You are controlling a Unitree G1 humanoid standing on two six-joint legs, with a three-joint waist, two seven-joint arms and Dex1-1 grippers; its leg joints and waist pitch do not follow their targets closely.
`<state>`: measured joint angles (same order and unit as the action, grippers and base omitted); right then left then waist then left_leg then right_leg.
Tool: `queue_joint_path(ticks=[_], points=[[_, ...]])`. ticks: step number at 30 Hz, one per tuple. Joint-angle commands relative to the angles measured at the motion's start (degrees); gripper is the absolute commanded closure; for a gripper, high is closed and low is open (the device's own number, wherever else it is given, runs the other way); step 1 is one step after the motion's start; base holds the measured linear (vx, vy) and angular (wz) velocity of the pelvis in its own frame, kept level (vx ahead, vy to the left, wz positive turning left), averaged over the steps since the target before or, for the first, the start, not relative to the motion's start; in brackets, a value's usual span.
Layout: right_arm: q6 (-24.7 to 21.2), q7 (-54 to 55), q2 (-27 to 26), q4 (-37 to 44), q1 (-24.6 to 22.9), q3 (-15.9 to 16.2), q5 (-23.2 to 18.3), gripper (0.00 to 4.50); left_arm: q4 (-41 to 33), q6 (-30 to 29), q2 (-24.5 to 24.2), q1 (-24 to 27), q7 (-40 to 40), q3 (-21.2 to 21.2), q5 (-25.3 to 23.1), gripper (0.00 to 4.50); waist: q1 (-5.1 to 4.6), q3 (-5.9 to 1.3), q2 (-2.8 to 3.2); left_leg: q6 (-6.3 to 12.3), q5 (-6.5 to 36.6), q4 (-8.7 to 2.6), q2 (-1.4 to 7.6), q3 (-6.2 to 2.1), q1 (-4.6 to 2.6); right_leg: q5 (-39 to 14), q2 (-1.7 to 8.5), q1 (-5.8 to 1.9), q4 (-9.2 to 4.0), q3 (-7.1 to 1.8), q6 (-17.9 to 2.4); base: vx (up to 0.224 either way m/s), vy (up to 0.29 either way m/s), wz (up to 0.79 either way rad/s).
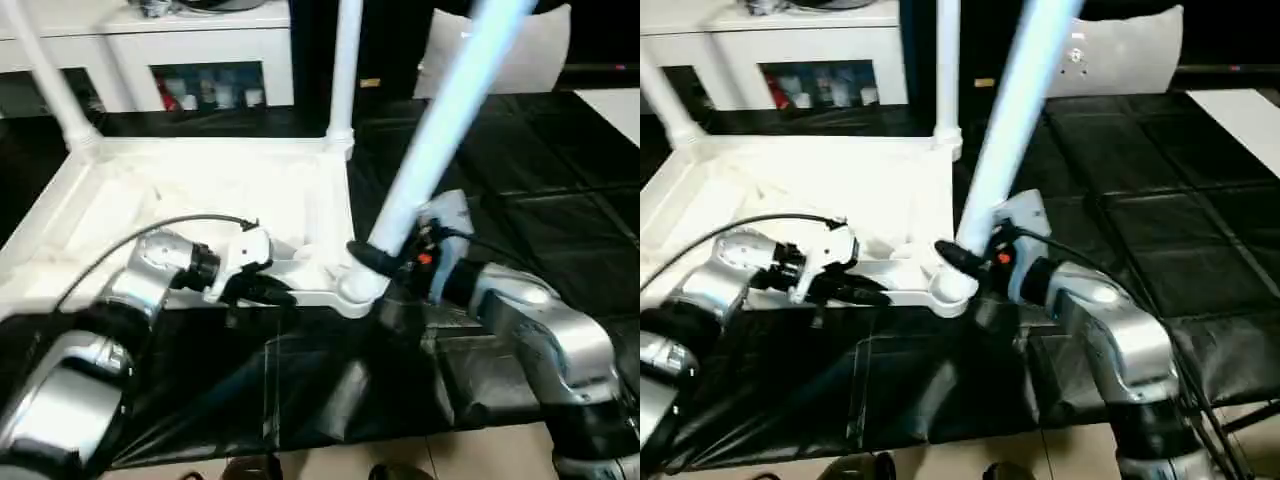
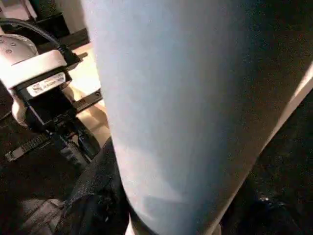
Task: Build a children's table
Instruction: Insert table leg to table base
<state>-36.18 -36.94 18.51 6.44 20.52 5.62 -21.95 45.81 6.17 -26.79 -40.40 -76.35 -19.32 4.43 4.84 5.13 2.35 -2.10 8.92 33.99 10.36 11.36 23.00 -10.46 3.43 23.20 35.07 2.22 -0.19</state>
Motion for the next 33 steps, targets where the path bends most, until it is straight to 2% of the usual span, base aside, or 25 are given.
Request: queue_joint_path(ticks=[1, 2, 3, 4, 5, 6, 8, 9, 10, 11, 13, 15, 20, 21, 26, 27, 28, 29, 31, 33], points=[[1.06, -0.61, 0.41, -0.12, 0.95, 0.67, 0.81, 2.59, -2.39, -1.52, -0.3, 0.62, 1.73, 1.72, 1.93, 4.5, 0.05, -4.33, 0.28, -1.12, 14.31, -4.09, 2.95, -1.59, -2.18, -9.71, 5.11, -2.24, -3.88, -2.62, -14.21, 0.0, 0.0, 0.0], [1.47, -0.76, 0.6, -0.57, 1.14, 1.05, 1.3, 2.59, -3.89, -2.7, -0.4, 1.27, 2.88, 1.69, 1.64, 4.5, 0.1, -4.46, 0.39, -1.23, 14.01, -4.13, 3.07, -1.67, -2.18, -9.28, 5.1, -2.37, -3.63, -2.57, -14.18, 0.0, 0.0, 0.0], [2.32, -1.2, 0.85, -1.78, 1.41, 1.85, 1.96, 2.59, -9.65, -7.28, -0.19, 3.87, 6.88, 2.38, 1.42, 4.5, -0.02, -4.46, 0.46, -1.31, 14.03, -4.23, 3.23, -1.74, -2.14, -8.36, 5.0, -2.4, -3.42, -2.51, -14.46, 0.0, 0.0, 0.0], [2.87, -1.4, 1.02, -2.36, 1.49, 2.28, 2.37, 2.59, -12.49, -9.15, -0.09, 5.21, 8.03, 2.64, 1.67, 4.5, -0.15, -4.46, 0.37, -1.38, 14.19, -4.29, 3.34, -1.76, -2.14, -7.99, 4.98, -2.39, -3.35, -2.47, -14.69, 0.0, 0.0, 0.0], [3.27, -1.59, 1.12, -2.86, 1.55, 2.6, 2.61, 2.59, -14.91, -10.77, -0.05, 6.39, 8.68, 2.83, 1.94, 4.5, -0.3, -4.36, 0.26, -0.97, 14.5, -4.18, 3.11, -1.62, -2.15, -8.81, 4.92, -2.28, -3.75, -2.51, -14.68, 0.0, 0.0, 0.0], [3.58, -1.78, 1.17, -3.17, 1.56, 2.8, 2.86, 2.59, -16.82, -12.07, -0.03, 7.31, 8.94, 3.09, 1.95, 4.5, -0.29, -4.39, 0.33, -1.02, 14.36, -4.15, 3.14, -1.7, -2.1, -9.12, 5.0, -2.41, -3.63, -2.51, -14.63, 0.0, 0.0, 0.0], [4.33, -2.56, 1.18, -4.42, 1.64, 3.41, 3.5, 2.59, -21.83, -14.73, -0.22, 10.27, 10.76, 3.06, 0.49, 4.5, -0.58, -4.43, -0.07, -0.61, 13.79, -4.15, 3.07, -1.66, -1.96, -9.58, 4.84, -2.55, -3.71, -2.52, -14.22, 0.0, 0.0, 0.0], [4.25, -2.7, 1.13, -4.63, 1.67, 3.46, 3.44, 2.59, -22.5, -15.12, -0.21, 10.71, 11.28, 3.08, 0.21, 4.5, -0.76, -4.3, 0.06, -0.26, 13.81, -4.14, 2.96, -1.65, -1.89, -10.41, 4.81, -2.46, -3.9, -2.52, -13.94, 0.0, 0.0, 0.0], [4.36, -3.09, 1.16, -5.19, 1.76, 3.81, 3.6, 2.59, -23.8, -15.9, -0.12, 11.61, 12.41, 3.16, -0.31, 4.5, -0.89, -4.3, 0.0, -0.19, 14.04, -4.11, 2.91, -1.59, -1.93, -11.04, 4.76, -2.41, -3.97, -2.52, -13.81, 0.0, 0.0, 0.0], [4.75, -3.29, 1.15, -5.79, 1.8, 4.08, 3.86, 2.59, -24.69, -16.44, -0.09, 12.25, 13.08, 3.19, -0.54, 4.5, -1.11, -4.34, -0.34, -0.1, 13.97, -4.14, 2.95, -1.65, -1.87, -12.01, 4.8, -2.54, -4.02, -2.5, -13.52, 0.0, 0.0, 0.0], [5.57, -3.58, 1.38, -7.03, 2.04, 4.5, 4.56, 2.59, -26.01, -16.68, -0.38, 12.99, 12.7, 2.78, -0.46, 4.5, -1.25, -4.24, -0.12, -0.03, 14.24, -4.13, 2.86, -1.64, -1.98, -13.65, 4.67, -2.31, -4.24, -2.52, -12.93, 0.0, 0.0, 0.0], [6.64, -4.27, 1.84, -8.51, 2.22, 5.13, 5.37, 2.59, -29.22, -17.93, -1.34, 14.2, 12.28, 2.06, -0.6, 4.5, -1.4, -4.43, -0.36, -0.04, 14.12, -4.07, 2.9, -1.7, -1.96, -14.06, 4.77, -2.41, -4.14, -2.53, -12.75, 0.0, 0.0, 0.0], [7.18, -5.07, 1.34, -10.94, 2.01, 4.14, 4.84, 2.6, -30.97, -18.28, -2.07, 14.82, 11.35, 2.0, -0.58, 4.5, -1.63, -4.54, -0.21, 0.79, 12.64, -3.99, 2.8, -1.63, -1.82, -10.93, 4.49, -2.42, -3.98, -2.47, -13.21, 0.0, 0.0, 0.0], [7.25, -5.11, 0.71, -11.87, 1.83, 3.3, 4.09, 2.6, -30.75, -17.47, -2.11, 14.74, 10.79, 1.92, -0.46, 4.5, -1.61, -4.57, -0.01, 0.99, 12.91, -3.89, 2.69, -1.63, -1.83, -11.13, 4.59, -2.43, -4.08, -2.48, -13.4, 0.0, 0.0, 0.0], [6.75, -5.21, -1.68, -15.58, 0.39, -0.96, -0.18, 2.6, -29.76, -16.39, -2.07, 14.54, 10.0, 1.87, 0.02, 4.5, -1.72, -4.66, 0.09, 0.77, 13.41, -3.92, 2.76, -1.66, -1.9, -10.96, 4.5, -2.44, -4.12, -2.42, -13.73, 0.0, 0.0, 0.0], [6.52, -5.42, -2.29, -17.33, -0.78, -2.8, -1.84, 2.6, -29.23, -16.41, -1.91, 14.46, 10.08, 1.93, 0.12, 4.5, -1.75, -4.69, 0.13, 0.75, 13.68, -3.93, 2.77, -1.64, -1.95, -10.49, 4.46, -2.41, -4.06, -2.37, -14.0, 0.0, 0.0, 0.0], [6.52, -5.42, -2.29, -17.33, -0.78, -2.8, -1.84, 2.6, -29.23, -16.41, -1.91, 14.46, 10.08, 1.93, 0.12, 4.5, -1.76, -4.7, 0.06, 0.82, 13.58, -3.89, 2.72, -1.6, -1.91, -10.23, 4.49, -2.49, -4.07, -2.39, -14.1, 0.0, 0.0, 0.0], [6.7, -5.68, -2.28, -17.87, -1.32, -3.11, -2.09, 2.6, -29.05, -16.34, -1.9, 14.43, 10.09, 1.94, 0.09, 4.5, -1.65, -4.68, 0.33, 0.82, 13.4, -3.9, 2.73, -1.66, -1.92, -10.02, 4.5, -2.46, -4.0, -2.35, -14.18, 0.0, 0.0, 0.0], [8.69, -6.62, -1.58, -17.87, -3.89, -2.63, -1.15, 2.6, -28.36, -16.12, -1.65, 14.18, 10.5, 2.18, 0.1, 4.5, -1.63, -4.7, 0.14, 0.87, 13.37, -3.93, 2.76, -1.6, -1.9, -9.78, 4.46, -2.46, -3.98, -2.33, -14.08, 0.0, 0.0, 0.0], [9.78, -7.18, -0.9, -16.86, -5.44, -1.74, -0.14, 2.6, -27.83, -15.84, -1.58, 13.92, 10.6, 2.24, 0.04, 4.5, -1.46, -4.53, 0.28, 1.0, 13.85, -3.99, 2.73, -1.58, -1.93, -11.0, 4.51, -2.37, -4.2, -2.37, -13.7, 0.0, 0.0, 0.0]])
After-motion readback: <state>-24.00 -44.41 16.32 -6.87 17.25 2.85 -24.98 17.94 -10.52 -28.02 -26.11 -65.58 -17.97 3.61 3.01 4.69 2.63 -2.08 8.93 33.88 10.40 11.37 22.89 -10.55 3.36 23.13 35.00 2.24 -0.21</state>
